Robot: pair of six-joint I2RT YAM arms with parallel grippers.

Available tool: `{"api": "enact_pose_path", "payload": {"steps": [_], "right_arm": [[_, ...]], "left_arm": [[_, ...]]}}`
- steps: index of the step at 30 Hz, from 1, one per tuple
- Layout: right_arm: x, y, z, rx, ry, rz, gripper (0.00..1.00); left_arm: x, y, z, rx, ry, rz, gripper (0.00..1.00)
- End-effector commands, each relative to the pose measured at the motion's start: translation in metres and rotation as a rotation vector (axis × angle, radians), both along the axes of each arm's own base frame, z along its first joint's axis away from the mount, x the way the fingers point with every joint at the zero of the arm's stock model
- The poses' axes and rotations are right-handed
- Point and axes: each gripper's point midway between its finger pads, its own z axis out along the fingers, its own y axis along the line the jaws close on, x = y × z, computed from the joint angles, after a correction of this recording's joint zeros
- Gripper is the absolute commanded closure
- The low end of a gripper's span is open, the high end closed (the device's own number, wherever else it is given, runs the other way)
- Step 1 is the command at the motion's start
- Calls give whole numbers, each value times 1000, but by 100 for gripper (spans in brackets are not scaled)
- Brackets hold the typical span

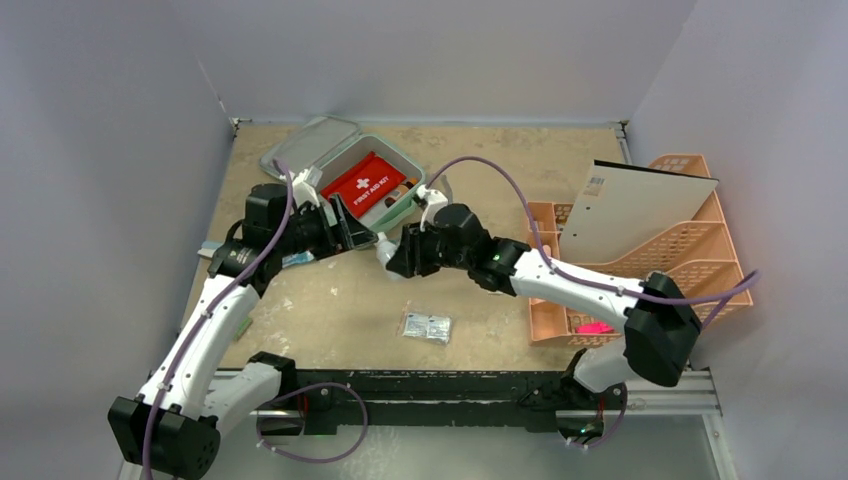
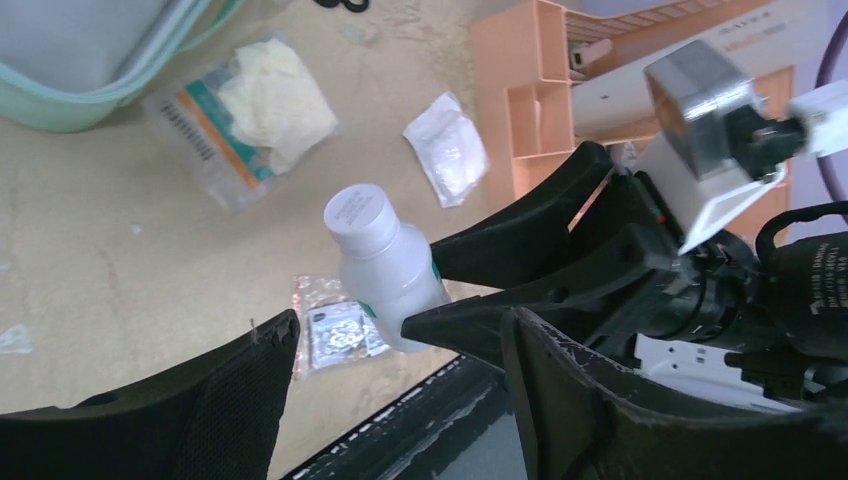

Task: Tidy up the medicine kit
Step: Pick up the pill bottle at the center of the board, then place the pill bottle in the medicine box.

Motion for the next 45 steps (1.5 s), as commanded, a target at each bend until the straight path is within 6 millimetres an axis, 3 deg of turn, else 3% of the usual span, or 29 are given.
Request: {"api": "enact_pose_path", "payload": {"steps": [1, 6, 12, 21, 26, 30, 36, 41, 45], "right_arm": [[9, 28, 83, 338, -77, -38, 74], [7, 31, 121, 472, -113, -36, 75], [5, 27, 138, 547, -134, -48, 76], [4, 30, 131, 544, -121, -37, 74], [4, 28, 125, 522, -106, -47, 60], [1, 17, 108, 479, -93, -72, 32], [-9, -13, 89, 391, -109, -108, 2], [-17, -39, 86, 323, -139, -132, 1], [-23, -54, 93, 317, -173, -147, 1]], "left_arm": [[2, -21, 23, -141, -36, -67, 27], [10, -28, 32, -195, -75, -83, 26], [14, -38, 50, -282, -117, -118, 27], [14, -41, 55, -327, -136, -132, 58], [19, -36, 51, -271, -142, -107, 69], [31, -32, 48, -176, -159, -106, 72], [65, -18, 42, 57, -212, -121, 73], [108, -10, 37, 268, -285, -204, 74], [153, 10, 4, 463, -247, -250, 75]]}}
